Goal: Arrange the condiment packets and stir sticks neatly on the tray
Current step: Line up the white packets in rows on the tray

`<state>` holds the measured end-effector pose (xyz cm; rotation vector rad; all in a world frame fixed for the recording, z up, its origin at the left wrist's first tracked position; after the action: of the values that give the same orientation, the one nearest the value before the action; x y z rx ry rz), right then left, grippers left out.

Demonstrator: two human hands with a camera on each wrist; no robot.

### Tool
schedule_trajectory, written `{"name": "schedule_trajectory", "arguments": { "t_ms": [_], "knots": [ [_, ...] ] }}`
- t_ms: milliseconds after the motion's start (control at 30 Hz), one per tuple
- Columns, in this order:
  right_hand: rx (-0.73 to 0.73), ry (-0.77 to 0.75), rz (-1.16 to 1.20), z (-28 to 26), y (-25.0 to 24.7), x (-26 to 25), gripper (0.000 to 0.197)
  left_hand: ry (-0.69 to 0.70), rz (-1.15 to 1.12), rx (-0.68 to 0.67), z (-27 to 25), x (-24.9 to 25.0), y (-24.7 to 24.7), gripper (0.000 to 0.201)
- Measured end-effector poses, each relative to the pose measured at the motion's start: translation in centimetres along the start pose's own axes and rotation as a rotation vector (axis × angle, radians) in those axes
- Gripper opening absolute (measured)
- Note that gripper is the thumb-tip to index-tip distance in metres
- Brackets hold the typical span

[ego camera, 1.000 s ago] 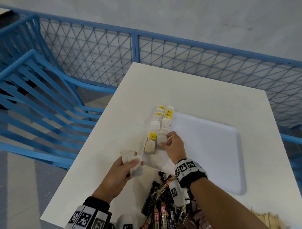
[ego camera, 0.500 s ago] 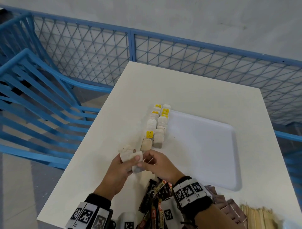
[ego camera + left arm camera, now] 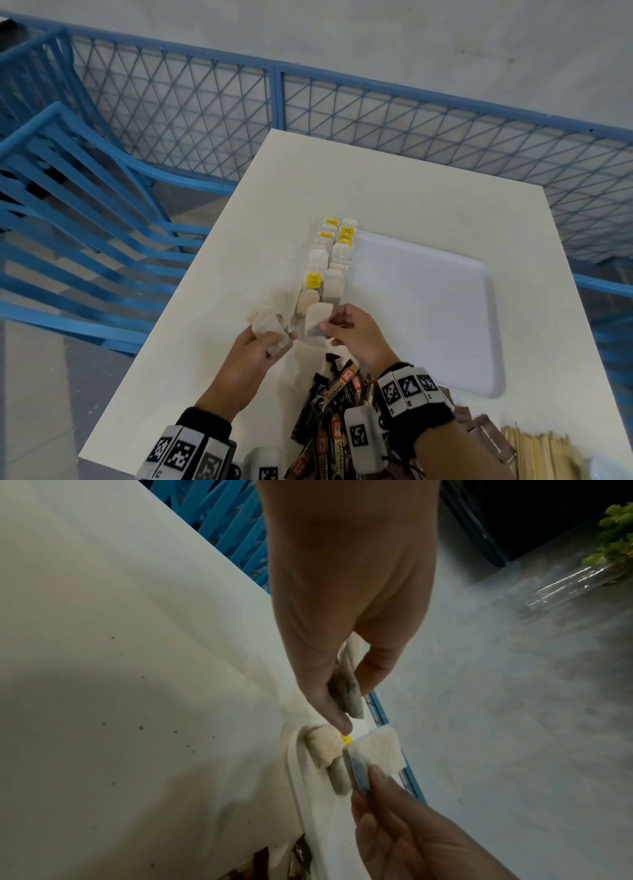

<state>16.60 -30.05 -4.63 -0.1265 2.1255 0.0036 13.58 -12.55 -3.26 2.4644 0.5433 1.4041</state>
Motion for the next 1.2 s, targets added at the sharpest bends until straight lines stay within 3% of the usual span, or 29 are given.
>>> {"name": "schedule_trajectory", "arguments": {
  "t_ms": [233, 567, 700, 767, 833, 967, 1200],
  "knots": [
    [0.260, -0.005, -0.130, 2.5, -2.5, 0.2, 0.022, -0.001, 0.056, -0.010, -0.3, 0.2, -0.3, 0.022],
    [0.331, -0.020, -0.257, 3.5, -2.4, 0.2, 0.035, -0.029, 0.069, 0.009, -0.1, -0.2, -1.0, 0.032],
    [0.360, -0.110, -0.305, 2.7, -2.0, -1.0, 0.034, -0.020, 0.066, -0.020, -0.1, 0.0, -0.6, 0.028],
    [0.276, -0.154, -0.331, 1.9, -1.1, -1.9, 0.027, -0.014, 0.067, -0.027, 0.0, 0.0, -0.5, 0.028],
    [0.100, -0.194, -0.316, 0.9, 0.5, -2.7, 0.020, -0.007, 0.069, -0.036, 0.1, 0.1, -0.3, 0.028],
    [-0.151, -0.284, -0.280, -1.2, 3.0, -3.8, 0.025, 0.015, 0.128, -0.060, 0.1, 0.1, 0.0, 0.030],
    [-0.192, -0.362, -0.356, -1.8, 4.4, -3.8, 0.021, 0.055, 0.257, -0.089, -0.1, 0.2, 0.0, 0.023]
  ]
}}
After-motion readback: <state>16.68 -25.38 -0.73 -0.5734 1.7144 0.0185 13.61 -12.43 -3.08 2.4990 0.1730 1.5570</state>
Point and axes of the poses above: each hand's wrist, its own z-axis towards the middle knuckle, its own y-axis out of the palm, x = y × z, the point moved 6 cm from there along z, towards the middle knuckle, and after that the axes turned 5 degrees about y, right-handed, at the moved point
